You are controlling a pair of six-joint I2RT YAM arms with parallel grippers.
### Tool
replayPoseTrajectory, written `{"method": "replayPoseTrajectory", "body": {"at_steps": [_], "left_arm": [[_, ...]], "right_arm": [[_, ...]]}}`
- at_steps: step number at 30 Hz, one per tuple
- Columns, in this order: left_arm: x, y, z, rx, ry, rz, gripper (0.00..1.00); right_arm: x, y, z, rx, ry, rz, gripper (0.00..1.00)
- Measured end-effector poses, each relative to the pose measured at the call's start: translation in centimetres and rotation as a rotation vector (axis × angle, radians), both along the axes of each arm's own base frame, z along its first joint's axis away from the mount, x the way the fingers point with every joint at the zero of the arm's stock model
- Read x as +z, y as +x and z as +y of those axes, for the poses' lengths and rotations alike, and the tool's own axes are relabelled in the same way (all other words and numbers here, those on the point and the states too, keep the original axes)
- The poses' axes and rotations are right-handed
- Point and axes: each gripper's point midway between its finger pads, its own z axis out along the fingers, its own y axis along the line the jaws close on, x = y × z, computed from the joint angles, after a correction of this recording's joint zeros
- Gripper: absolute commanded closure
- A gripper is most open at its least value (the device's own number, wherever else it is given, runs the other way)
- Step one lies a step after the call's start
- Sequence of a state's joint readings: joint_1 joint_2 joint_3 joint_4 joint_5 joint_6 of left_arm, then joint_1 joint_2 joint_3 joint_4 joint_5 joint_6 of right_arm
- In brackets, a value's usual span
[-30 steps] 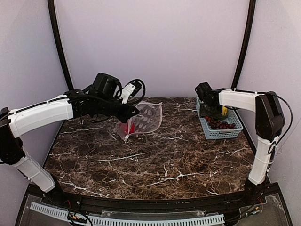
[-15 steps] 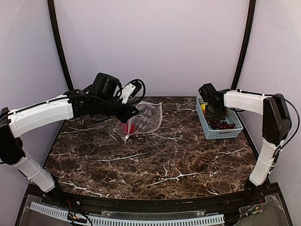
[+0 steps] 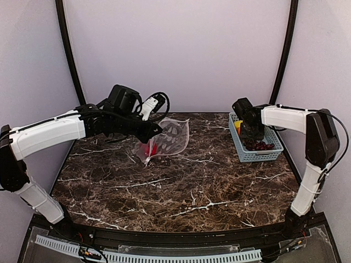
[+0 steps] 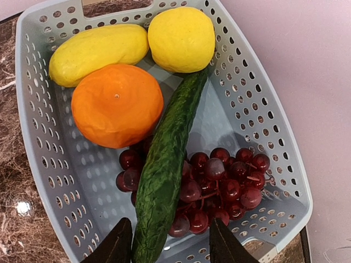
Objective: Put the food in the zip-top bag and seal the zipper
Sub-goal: Pick up the fake vegetable from the bin.
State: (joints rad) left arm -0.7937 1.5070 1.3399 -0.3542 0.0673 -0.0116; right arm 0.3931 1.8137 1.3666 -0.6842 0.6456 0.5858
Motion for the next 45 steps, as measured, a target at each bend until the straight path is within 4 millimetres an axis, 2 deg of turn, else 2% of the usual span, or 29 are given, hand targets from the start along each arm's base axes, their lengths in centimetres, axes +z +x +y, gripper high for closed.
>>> {"method": "replayPoseTrajectory", "body": {"at_steps": [10,15,26,34,39,45], "left_arm": [[0.0,0.0,0.0,0.000,0.000,0.000,0.99],[0.0,0.0,0.0,0.000,0.000,0.000,0.99],[0.0,0.0,0.0,0.000,0.000,0.000,0.99],[0.0,0.0,0.0,0.000,0.000,0.000,0.99],[0.0,0.0,0.0,0.000,0.000,0.000,0.99],[0.0,0.1,0.1,0.004,0.002,-0.001,0.99]], "right_arm": [[-1.5,-0.2,-0.2,-0.004,0.003,0.038,0.55],[-2.0,-0.2,-0.3,-0.007,0.005,0.045,0.63],[-2.2,0.0,-0.4,-0.010,0.007,0.046,0.88],[-2.4,-0.3,-0.4,-0.002,0.007,0.049,0.97],[-0.8,-1.0,-0.3,0.021,0.040,0.032,0.98],[3.9,-3.1,0.5,0.115,0.126,-0.024,0.98]]}}
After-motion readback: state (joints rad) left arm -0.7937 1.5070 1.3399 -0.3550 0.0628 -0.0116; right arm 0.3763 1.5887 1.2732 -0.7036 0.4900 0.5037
